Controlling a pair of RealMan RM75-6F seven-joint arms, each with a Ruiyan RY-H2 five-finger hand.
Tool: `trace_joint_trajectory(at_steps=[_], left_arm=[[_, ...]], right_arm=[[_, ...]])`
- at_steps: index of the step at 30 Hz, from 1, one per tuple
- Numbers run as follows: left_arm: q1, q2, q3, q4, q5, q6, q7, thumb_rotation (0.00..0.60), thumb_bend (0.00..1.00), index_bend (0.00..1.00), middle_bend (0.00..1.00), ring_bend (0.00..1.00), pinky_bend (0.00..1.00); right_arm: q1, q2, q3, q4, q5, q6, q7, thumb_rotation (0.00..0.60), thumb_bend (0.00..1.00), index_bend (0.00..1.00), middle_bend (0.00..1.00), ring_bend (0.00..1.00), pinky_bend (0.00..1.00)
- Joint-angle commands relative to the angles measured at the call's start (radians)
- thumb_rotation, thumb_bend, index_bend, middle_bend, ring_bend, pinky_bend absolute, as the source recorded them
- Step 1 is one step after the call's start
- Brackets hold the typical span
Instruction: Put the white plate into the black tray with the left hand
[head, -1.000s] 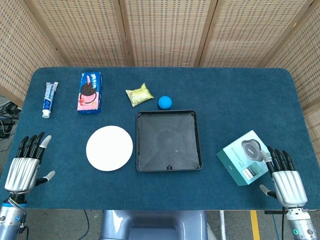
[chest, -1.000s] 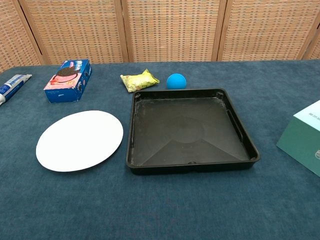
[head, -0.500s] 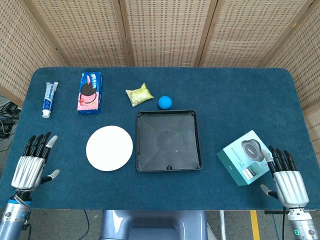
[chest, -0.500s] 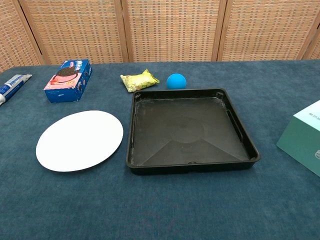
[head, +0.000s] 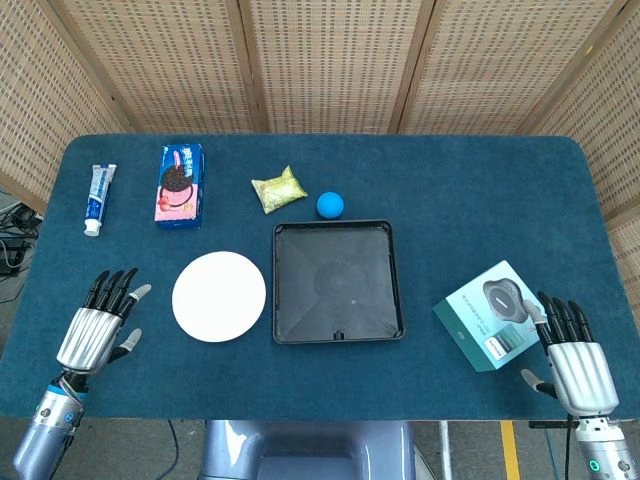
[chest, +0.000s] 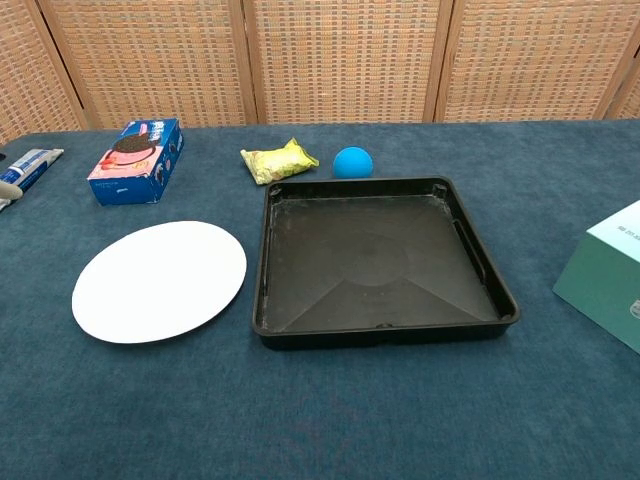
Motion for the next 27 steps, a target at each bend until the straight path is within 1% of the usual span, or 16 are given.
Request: trace_joint_trajectory(at_steps=[1,4,7,16,27], left_arm=[[-0.016,-0.034,0.002,0.041,0.003,-0.014,-0.021,0.6,0.32,0.24,0.0,0.0,0.0],[-0.028,-0.065,0.001,0.082,0.005,-0.019,-0.035,0.6,0.32,0.29,0.0,0.0,0.0],[-0.037,-0.088,0.004,0.116,0.014,-0.016,-0.037,0.6,0.32,0.31,0.0,0.0,0.0],[-0.048,-0.146,0.018,0.196,0.016,-0.019,-0.055,0.6,0.32,0.32,0.0,0.0,0.0],[-0.062,-0.188,0.036,0.272,0.016,-0.042,-0.075,0.6,0.32,0.35,0.0,0.0,0.0]], right_arm=[[0.0,0.001,0.001,0.0,-0.001,0.002,0.001,0.6,0.17,0.06,0.0,0.0,0.0],[-0.001,0.002,0.001,-0.001,0.001,0.002,0.004,0.6,0.17,0.06,0.0,0.0,0.0],[-0.001,0.003,0.002,-0.002,0.0,0.004,0.007,0.6,0.17,0.06,0.0,0.0,0.0],[-0.003,0.007,0.004,-0.002,-0.003,0.012,0.017,0.6,0.17,0.06,0.0,0.0,0.0],[-0.005,0.009,0.005,-0.003,-0.006,0.018,0.027,0.6,0.16,0.06,0.0,0.0,0.0]])
